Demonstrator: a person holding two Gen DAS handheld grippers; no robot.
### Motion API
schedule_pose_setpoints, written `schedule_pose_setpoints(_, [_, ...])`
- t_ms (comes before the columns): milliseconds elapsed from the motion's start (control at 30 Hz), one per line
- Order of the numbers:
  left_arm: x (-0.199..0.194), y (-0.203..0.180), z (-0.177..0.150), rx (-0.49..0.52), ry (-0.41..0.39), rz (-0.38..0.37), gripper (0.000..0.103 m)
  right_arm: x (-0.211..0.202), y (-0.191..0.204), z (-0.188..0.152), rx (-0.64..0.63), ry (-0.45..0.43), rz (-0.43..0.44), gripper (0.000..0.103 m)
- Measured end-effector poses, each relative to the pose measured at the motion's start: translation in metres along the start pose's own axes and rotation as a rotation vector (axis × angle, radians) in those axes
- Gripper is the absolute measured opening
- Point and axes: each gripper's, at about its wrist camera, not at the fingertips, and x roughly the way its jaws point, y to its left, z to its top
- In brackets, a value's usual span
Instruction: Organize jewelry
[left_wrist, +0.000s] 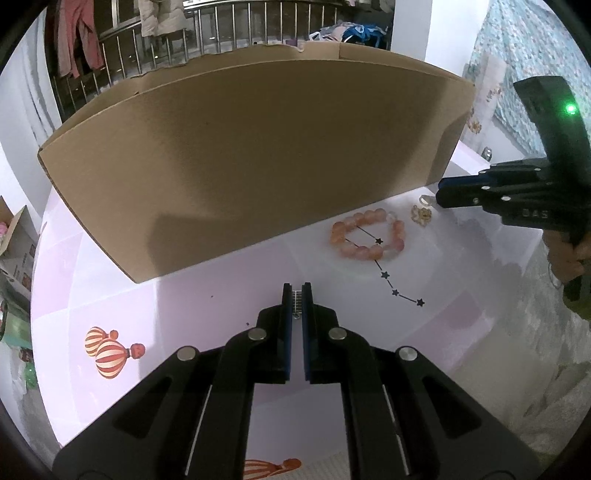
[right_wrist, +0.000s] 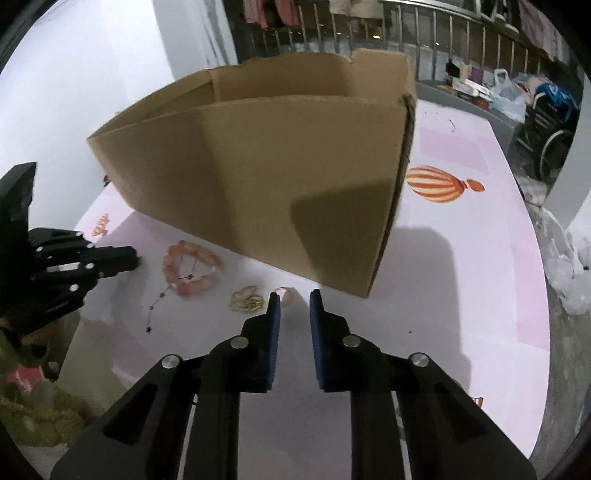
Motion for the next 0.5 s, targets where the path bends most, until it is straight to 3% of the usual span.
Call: schedule_pose_setpoints(500, [0.0,0.003,-0.001,-0.006,-0.002,-0.004,0.004,0.006,0.013,0.001,-0.028,-0.006,0.007,0.016])
